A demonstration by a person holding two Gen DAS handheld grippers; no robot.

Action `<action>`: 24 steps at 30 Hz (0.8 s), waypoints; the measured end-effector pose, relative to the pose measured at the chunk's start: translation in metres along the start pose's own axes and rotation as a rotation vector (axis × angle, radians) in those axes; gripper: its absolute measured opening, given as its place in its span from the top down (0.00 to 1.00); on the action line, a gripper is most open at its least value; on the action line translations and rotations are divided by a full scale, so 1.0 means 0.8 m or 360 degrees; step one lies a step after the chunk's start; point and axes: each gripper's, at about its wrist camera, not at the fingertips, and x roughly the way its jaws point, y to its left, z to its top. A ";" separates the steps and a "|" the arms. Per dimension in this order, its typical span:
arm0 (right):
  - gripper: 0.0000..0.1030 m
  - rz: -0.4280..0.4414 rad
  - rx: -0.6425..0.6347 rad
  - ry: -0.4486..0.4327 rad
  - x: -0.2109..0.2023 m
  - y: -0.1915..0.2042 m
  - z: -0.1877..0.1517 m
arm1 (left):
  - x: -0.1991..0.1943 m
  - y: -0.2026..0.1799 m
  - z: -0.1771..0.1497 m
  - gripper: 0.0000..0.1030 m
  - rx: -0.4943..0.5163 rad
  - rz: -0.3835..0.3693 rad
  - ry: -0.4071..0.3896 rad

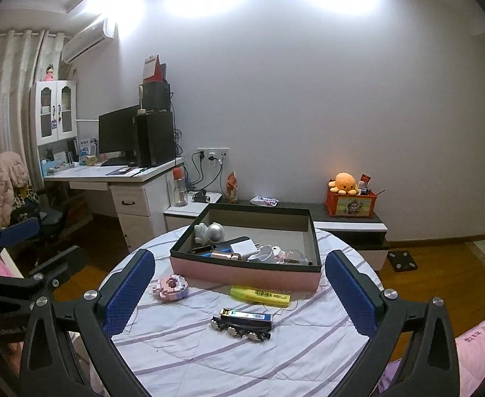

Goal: Organize rigid objects
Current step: 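Withdraw both tools from the pink box toward the remaining objects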

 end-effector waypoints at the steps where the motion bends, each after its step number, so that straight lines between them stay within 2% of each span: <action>1: 0.00 0.0001 -0.0002 -0.0001 -0.001 0.001 0.000 | -0.001 0.001 -0.001 0.00 0.0000 0.0007 0.0000; 16: 0.00 0.0011 0.0007 0.0064 0.000 0.005 -0.009 | 0.005 -0.006 -0.009 0.00 0.0055 -0.0001 0.0046; 24: 0.00 -0.0016 0.0037 0.0149 0.019 -0.009 -0.023 | 0.029 -0.004 -0.026 0.00 0.0081 -0.0008 0.0140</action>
